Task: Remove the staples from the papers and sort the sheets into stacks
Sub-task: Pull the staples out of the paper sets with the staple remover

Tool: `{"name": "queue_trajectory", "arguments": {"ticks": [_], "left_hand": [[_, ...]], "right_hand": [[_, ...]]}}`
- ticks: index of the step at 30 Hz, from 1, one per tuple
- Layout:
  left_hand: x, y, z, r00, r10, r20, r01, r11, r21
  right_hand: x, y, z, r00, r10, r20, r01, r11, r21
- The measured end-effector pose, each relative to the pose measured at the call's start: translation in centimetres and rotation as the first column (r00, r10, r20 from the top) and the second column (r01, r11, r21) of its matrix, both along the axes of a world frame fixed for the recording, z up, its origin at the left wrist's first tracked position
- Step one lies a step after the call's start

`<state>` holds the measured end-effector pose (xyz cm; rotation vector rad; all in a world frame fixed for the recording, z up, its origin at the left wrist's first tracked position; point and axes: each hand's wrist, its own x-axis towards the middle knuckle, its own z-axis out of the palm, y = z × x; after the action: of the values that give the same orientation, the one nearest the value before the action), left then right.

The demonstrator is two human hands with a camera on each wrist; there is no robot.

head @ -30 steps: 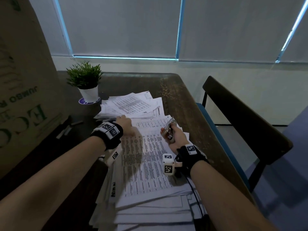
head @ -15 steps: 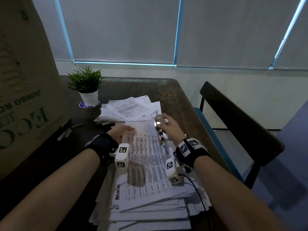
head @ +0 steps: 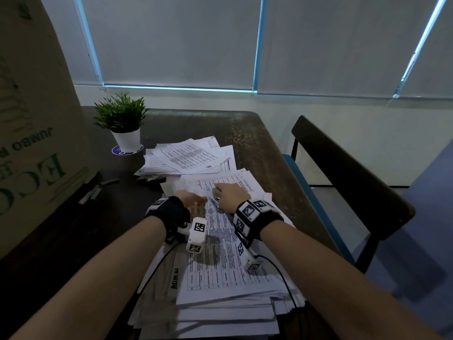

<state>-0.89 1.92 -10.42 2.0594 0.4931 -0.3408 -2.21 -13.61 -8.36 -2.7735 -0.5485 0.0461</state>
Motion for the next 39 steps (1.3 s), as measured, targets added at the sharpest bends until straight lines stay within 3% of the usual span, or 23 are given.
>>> {"name": "queue_trajectory", "arguments": {"ticks": [5,9,12,14,17,19,22,24,26,28,29,31,32,34,39], "left_hand": [[0.7,-0.1,0.1,1.000,0.009,0.004,-0.009,1.000,-0.008],[0.4,-0.2,0.2,0.999,-0.043,0.005,0.042,0.993,0.109],[0.9,0.2,-0.3,0.998,-0.059,-0.014,0.059,0.998,0.018],[0.7,-0.1,0.0,0.998,-0.058,-0.011,0.059,0.992,0.112],[0.1,-0.7,1.0,0.996,-0.069,0.054,0.050,0.956,0.288],[0.0,-1.1,1.1,0.989,-0.105,0.102,0.067,0.945,0.319],[0.1,-1.3,0.9,0.987,-0.136,0.084,0.094,0.920,0.381],[-0.2,-1.1,0.7,0.992,-0.123,-0.015,0.122,0.940,0.318],[0.2,-0.4,0.7,0.996,-0.080,-0.037,0.082,0.994,0.073],[0.2,0.6,1.1,0.968,-0.195,-0.155,0.187,0.980,-0.066],[0.2,1.1,1.3,0.955,-0.233,-0.183,0.218,0.971,-0.099],[0.2,1.9,1.5,0.958,-0.247,-0.145,0.240,0.969,-0.063],[0.1,2.2,1.6,0.963,-0.248,-0.106,0.249,0.968,-0.004],[-0.1,2.8,1.7,0.971,-0.236,-0.041,0.238,0.970,0.051],[-1.4,3.2,2.3,0.979,-0.095,0.180,0.114,0.989,-0.098]], "right_hand": [[0.7,1.4,-1.2,0.996,-0.076,-0.035,0.075,0.997,-0.027],[1.1,2.5,-1.3,0.990,-0.118,-0.073,0.118,0.993,0.005],[1.3,2.8,-0.8,0.988,-0.125,-0.089,0.129,0.991,0.034],[1.5,2.3,-0.6,0.987,-0.124,-0.101,0.131,0.989,0.062],[2.0,1.4,-1.0,0.965,-0.177,-0.195,0.227,0.934,0.275],[2.0,0.9,-1.6,0.934,-0.239,-0.265,0.340,0.823,0.456],[2.3,-0.8,-3.0,0.837,-0.366,-0.407,0.542,0.447,0.711],[2.2,-2.1,-4.0,0.810,-0.310,-0.497,0.571,0.226,0.790],[2.2,-3.0,-4.6,0.794,-0.277,-0.541,0.574,0.049,0.817],[2.0,-3.9,-3.8,0.736,-0.248,-0.631,0.587,-0.232,0.776],[2.0,-4.4,-3.2,0.703,-0.196,-0.683,0.593,-0.368,0.716],[1.9,-5.5,-2.0,0.640,-0.019,-0.768,0.632,-0.556,0.540],[1.9,-6.0,-1.6,0.602,0.069,-0.795,0.655,-0.613,0.442],[2.3,-6.4,-1.6,0.601,0.130,-0.789,0.665,-0.629,0.402],[1.8,-6.4,-1.0,0.686,0.168,-0.708,0.619,-0.647,0.445]]}}
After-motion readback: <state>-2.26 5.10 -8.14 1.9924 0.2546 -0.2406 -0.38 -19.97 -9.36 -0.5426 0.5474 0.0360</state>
